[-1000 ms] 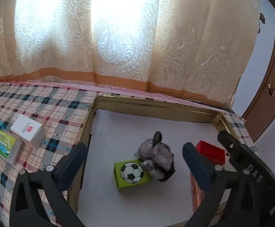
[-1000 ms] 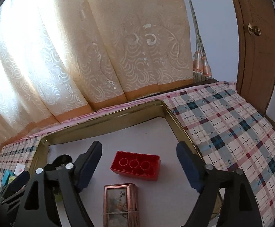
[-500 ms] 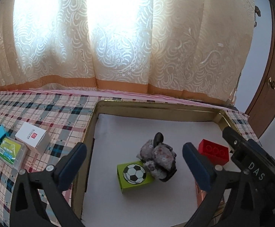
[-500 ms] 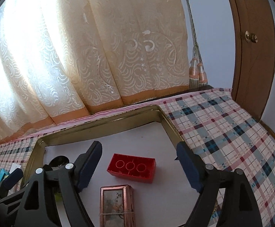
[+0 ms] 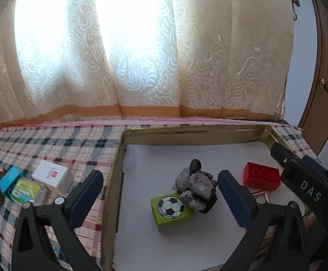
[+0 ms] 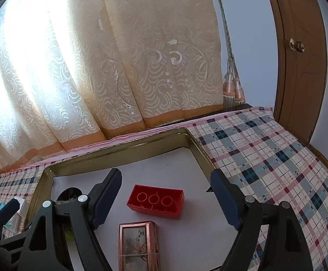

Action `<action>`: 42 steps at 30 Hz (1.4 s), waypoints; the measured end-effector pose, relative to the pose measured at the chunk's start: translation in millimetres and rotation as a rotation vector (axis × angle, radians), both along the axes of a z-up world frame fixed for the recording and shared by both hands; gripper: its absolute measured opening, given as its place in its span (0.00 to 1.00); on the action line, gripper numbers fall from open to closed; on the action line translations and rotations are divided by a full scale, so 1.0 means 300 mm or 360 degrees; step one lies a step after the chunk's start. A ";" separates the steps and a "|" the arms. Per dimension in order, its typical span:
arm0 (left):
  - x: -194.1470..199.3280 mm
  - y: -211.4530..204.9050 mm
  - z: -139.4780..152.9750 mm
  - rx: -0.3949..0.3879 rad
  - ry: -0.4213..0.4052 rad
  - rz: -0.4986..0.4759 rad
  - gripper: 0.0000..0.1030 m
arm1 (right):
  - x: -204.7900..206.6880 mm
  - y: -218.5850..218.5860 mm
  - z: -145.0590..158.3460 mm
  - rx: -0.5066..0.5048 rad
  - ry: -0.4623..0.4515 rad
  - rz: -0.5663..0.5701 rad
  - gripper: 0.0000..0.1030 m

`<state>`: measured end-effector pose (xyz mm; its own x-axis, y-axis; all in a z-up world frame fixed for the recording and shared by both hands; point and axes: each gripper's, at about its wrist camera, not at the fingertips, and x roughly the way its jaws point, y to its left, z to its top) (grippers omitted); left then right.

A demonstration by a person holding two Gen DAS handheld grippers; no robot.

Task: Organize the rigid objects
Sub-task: 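Withdraw both tools from the tray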

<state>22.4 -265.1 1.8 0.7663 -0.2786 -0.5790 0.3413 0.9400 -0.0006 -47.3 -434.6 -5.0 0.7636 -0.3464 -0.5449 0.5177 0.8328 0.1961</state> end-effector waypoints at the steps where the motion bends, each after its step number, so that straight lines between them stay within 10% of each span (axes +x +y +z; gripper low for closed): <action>1: -0.003 0.005 0.003 0.0002 -0.0013 0.0002 1.00 | -0.002 0.000 0.001 0.0002 -0.0010 0.0000 0.80; 42: -0.070 0.327 -0.043 -0.0005 -0.0157 0.0126 1.00 | -0.093 0.202 0.005 -0.0311 -0.0105 -0.0050 0.81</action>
